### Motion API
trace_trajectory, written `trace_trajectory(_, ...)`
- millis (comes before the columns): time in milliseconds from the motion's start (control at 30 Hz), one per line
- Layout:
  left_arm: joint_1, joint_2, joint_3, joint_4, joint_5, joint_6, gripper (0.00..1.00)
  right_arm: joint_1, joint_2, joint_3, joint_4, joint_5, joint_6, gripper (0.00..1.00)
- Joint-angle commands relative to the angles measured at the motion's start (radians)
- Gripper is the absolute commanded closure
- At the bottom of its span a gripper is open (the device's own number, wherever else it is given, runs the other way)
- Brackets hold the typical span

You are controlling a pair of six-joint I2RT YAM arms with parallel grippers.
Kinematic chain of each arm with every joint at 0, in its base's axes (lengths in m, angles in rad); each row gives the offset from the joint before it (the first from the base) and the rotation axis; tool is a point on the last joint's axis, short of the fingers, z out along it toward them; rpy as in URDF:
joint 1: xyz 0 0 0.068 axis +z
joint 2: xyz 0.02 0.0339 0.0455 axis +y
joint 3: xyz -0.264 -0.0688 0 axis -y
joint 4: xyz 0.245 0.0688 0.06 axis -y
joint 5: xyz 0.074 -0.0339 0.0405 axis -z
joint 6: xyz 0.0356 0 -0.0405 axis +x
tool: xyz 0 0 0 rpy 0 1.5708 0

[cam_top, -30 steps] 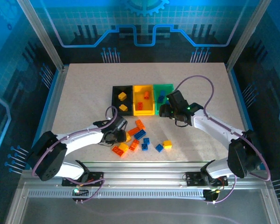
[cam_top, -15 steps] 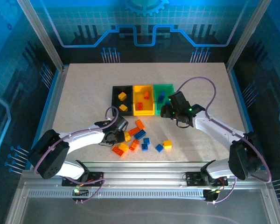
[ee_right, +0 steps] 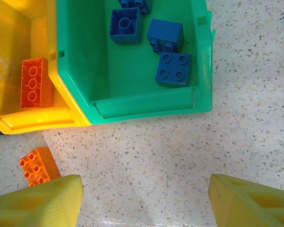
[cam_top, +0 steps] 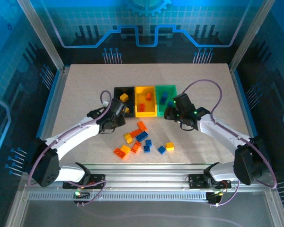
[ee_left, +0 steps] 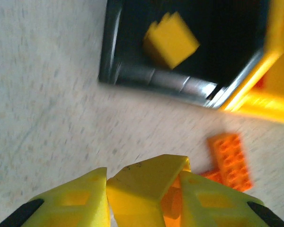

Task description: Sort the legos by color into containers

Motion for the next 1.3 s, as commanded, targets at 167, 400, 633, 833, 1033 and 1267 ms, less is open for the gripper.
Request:
trace_trajectory(167,0.125,0.296,0.320,-0.032,-0.088,0.079,0.74,-0.019,-0.031,-0.001,-0.020,0.004,0.007,0.28)
trace_trajectory(400,0.174,0.522,0.527,-0.084,-0.095,0.101,0.74,-0.019,-0.065,-0.016,-0.053,-0.029,-0.008,0.28)
trace_trajectory(633,0.177,0.587,0.610,-0.120,-0.065,0.089,0.33,-0.012,-0.099,-0.069,-0.049,-0.114,-0.043,0.25)
trace_trajectory(833,0.142,0.436,0.564,-0.074,-0.006,0.085,0.04,0.010,-0.084,-0.084,-0.046,-0.177,-0.073,0.23)
trace_trajectory(1033,0.041,0.166,0.351,0.042,0.048,0.072,0.01,0.134,0.059,-0.025,0.027,-0.243,-0.159,0.23)
trace_trajectory(1267,-0.040,-0.129,0.027,0.074,0.032,-0.003,0.01,0.265,0.305,0.127,0.131,-0.157,-0.163,0.25)
